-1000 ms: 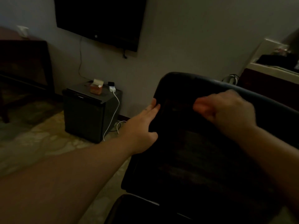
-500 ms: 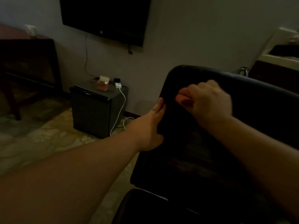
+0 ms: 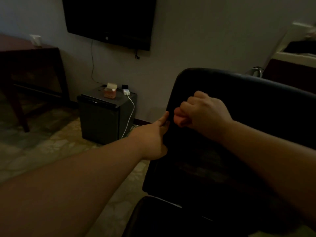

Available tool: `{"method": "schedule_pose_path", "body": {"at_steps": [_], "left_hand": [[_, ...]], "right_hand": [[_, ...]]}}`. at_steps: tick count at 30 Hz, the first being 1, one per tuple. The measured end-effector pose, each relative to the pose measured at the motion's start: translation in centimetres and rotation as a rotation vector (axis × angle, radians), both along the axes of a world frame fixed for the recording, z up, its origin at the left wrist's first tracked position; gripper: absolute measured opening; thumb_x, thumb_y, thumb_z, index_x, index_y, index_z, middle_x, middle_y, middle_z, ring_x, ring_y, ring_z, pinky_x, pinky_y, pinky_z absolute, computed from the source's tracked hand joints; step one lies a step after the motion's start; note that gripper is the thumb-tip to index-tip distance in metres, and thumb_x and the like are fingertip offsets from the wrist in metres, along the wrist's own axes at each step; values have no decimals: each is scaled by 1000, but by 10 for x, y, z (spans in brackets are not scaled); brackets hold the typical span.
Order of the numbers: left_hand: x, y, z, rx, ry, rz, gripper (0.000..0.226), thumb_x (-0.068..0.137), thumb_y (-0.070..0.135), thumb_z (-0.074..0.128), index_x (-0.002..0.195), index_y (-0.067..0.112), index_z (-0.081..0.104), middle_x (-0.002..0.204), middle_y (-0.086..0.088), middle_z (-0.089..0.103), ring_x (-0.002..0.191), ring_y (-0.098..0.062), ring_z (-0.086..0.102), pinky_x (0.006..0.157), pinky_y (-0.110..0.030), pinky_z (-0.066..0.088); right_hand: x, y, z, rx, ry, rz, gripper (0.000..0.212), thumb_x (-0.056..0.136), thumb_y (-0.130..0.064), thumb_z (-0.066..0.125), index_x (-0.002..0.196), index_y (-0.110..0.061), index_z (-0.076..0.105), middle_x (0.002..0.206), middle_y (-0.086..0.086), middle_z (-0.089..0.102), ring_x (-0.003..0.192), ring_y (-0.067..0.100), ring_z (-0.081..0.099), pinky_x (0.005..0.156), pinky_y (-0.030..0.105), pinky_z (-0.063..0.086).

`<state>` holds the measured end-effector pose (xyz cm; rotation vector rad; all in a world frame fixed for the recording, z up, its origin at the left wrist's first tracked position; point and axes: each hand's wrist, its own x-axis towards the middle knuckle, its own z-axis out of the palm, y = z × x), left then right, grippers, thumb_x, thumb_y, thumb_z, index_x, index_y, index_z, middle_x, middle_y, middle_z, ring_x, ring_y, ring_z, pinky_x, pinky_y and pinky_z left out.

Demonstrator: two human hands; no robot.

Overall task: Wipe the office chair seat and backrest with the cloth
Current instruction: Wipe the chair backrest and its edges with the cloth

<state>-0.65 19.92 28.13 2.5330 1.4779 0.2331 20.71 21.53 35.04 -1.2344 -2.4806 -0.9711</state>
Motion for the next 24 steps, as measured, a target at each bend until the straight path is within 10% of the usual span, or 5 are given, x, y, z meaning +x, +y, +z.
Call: {"method": "schedule_pose_path", "body": {"at_steps": [3,7,13,24], "left_hand": [[12,-8,17,-25,88,48,61,98,47,55,155,29,46,174,15,-12,129,-23,56,97,-45,53],[39,-32,47,211,5,226,27,100,32,48,113,18,67,144,-8,54,105,-28,63,87,-44,53],[108,-52,62,409,133,-65,69,100,43,50,164,26,29,176,-6,11,159,-32,19,123,-55,29],[189,-27,52,377,308,-15,96,94,58,56,159,53,-15,172,-5,-29,158,-38,-23,125,-70,6]], "right_hand": [[39,-13,11,-37,82,-44,22,93,-50,65,87,-30,61,88,-2,67,87,25,61,62,29,38],[122,-37,14,32,196,-250,35,96,-59,59,81,-31,44,87,-1,64,87,25,60,59,31,42],[231,-102,7,123,417,-545,34,96,-55,65,89,-24,54,89,3,61,84,25,57,65,35,44],[309,-158,-47,156,623,-485,39,96,-52,68,119,-21,61,112,7,59,99,32,56,70,44,54]]}}
